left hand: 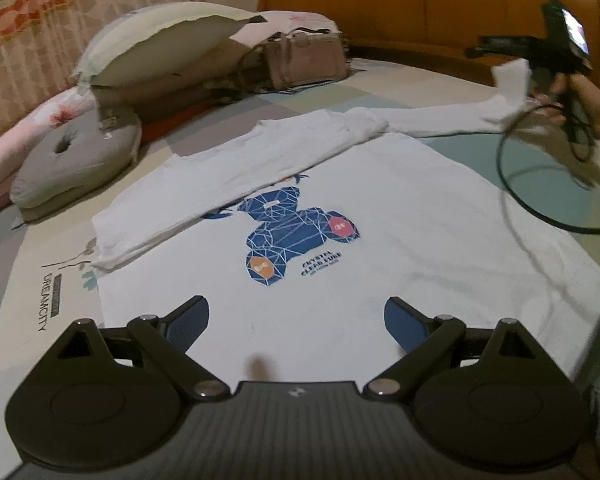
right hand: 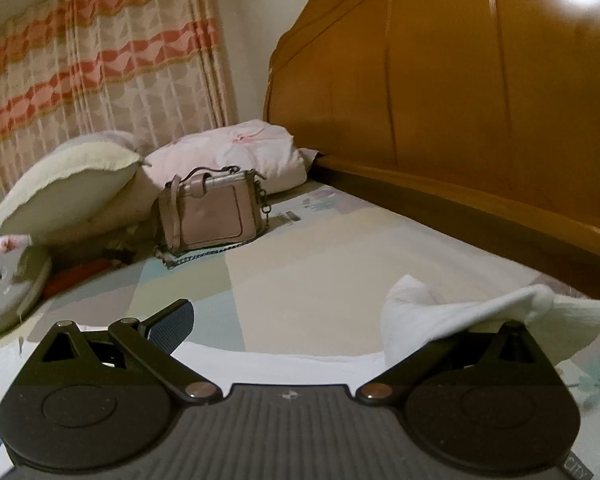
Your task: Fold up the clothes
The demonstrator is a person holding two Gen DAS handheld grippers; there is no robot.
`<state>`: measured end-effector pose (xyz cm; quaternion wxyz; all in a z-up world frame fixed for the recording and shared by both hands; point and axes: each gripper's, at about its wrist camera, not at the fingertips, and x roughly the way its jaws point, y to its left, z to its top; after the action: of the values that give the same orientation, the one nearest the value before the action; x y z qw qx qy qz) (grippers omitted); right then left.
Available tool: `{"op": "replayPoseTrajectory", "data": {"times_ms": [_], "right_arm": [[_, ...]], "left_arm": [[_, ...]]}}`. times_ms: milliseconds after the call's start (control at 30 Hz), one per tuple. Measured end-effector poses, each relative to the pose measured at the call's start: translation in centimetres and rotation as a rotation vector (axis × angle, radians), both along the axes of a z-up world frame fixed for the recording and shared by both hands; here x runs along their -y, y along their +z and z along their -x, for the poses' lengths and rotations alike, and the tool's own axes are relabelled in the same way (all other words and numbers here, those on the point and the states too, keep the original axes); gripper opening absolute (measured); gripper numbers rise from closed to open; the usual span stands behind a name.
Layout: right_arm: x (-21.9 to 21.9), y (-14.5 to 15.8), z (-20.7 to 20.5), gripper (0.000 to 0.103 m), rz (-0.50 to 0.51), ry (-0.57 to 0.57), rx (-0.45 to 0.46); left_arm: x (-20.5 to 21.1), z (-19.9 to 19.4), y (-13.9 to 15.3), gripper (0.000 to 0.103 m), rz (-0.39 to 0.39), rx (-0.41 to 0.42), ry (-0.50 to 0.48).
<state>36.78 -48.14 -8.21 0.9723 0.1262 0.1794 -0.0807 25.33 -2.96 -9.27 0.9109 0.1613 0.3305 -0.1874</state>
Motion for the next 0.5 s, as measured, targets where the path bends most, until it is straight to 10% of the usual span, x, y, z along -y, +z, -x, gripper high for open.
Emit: {"op": "replayPoseTrajectory", "data": {"times_ms": [500], "right_arm": [[-8.9,2.5,-6.4,0.103,0.050,0.050,-0.077]], "left_arm": [[-3.4,-0.4,1.5,0.095,0.027,-0.074,-0.156]]}}
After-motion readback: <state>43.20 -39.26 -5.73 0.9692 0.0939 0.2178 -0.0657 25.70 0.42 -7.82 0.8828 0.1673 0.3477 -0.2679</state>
